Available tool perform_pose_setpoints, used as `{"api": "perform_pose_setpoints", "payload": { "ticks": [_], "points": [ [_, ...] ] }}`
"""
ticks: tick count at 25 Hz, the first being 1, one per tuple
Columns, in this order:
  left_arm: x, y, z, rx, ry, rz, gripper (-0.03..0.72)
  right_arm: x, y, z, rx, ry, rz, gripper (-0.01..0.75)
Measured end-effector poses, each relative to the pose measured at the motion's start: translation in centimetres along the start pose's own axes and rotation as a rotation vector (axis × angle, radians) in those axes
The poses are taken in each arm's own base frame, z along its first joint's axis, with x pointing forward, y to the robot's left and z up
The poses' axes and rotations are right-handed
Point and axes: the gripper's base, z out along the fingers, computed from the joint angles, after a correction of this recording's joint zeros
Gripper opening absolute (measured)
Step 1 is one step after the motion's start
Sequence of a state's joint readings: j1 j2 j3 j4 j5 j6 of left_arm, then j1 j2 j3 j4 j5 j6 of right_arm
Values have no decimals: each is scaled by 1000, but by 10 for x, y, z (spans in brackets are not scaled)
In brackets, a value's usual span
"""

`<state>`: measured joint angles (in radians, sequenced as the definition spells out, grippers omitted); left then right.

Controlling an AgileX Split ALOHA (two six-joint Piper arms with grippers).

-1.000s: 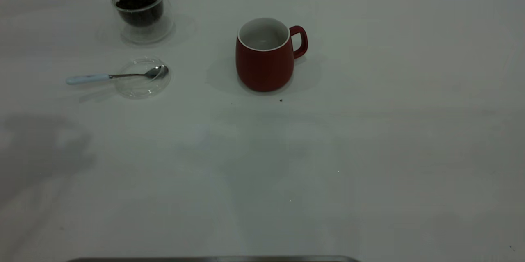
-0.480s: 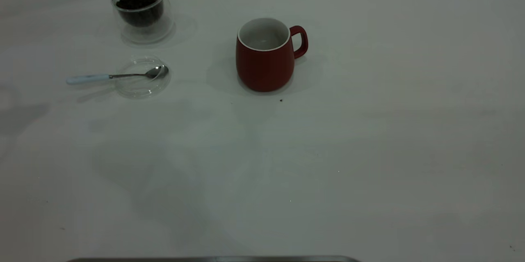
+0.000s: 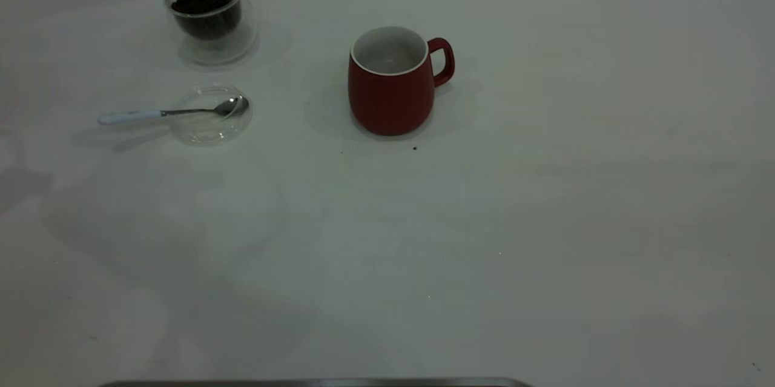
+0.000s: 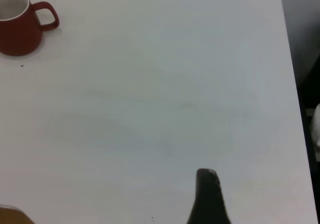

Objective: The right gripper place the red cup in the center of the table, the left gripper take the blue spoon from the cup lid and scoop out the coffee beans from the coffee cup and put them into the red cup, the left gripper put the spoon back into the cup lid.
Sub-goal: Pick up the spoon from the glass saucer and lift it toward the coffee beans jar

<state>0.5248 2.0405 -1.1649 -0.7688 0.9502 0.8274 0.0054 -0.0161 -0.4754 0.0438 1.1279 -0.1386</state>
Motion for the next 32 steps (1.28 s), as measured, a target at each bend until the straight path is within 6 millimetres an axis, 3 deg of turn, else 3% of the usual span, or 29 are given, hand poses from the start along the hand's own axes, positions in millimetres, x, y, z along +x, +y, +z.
{"api": "perform_pose_setpoints", "payload": {
  "ticks": [11, 19, 32],
  "points": [
    [-10, 34, 58, 176, -121, -1, 502, 0, 0, 0, 0, 0, 0, 588],
    [-1, 63, 101, 219, -117, -95, 502, 0, 0, 0, 0, 0, 0, 588],
    [5, 79, 140, 402, -244, -158, 501, 0, 0, 0, 0, 0, 0, 588]
  ]
}}
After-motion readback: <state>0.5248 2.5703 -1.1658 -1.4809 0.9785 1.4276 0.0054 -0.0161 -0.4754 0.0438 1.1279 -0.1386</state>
